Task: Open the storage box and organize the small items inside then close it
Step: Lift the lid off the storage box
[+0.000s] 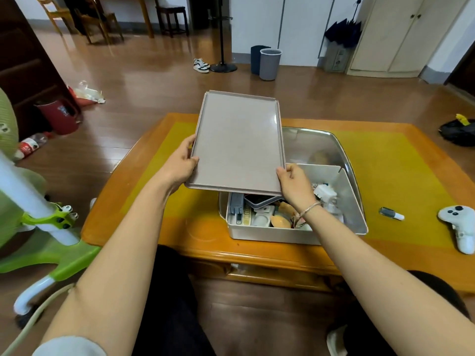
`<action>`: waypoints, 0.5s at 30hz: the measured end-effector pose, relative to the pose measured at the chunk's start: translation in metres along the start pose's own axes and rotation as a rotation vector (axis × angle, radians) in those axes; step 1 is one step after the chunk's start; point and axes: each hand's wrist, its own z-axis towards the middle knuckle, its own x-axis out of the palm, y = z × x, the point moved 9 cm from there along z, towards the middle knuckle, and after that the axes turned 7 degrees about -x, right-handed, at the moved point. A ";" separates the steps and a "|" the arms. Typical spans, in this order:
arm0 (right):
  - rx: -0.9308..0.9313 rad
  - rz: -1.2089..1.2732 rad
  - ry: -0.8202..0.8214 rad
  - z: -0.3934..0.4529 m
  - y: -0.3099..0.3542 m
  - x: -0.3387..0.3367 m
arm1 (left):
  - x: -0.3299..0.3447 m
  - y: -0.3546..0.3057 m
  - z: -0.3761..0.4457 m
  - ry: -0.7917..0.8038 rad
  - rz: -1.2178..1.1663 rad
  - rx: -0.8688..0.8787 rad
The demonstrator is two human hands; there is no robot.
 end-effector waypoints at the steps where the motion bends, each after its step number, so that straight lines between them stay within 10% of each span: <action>1: -0.025 -0.060 -0.001 0.000 0.003 0.007 | -0.004 0.007 0.003 -0.058 0.056 -0.019; 15: -0.288 -0.572 0.231 -0.016 0.018 0.124 | -0.101 0.093 0.016 -0.603 0.461 -0.200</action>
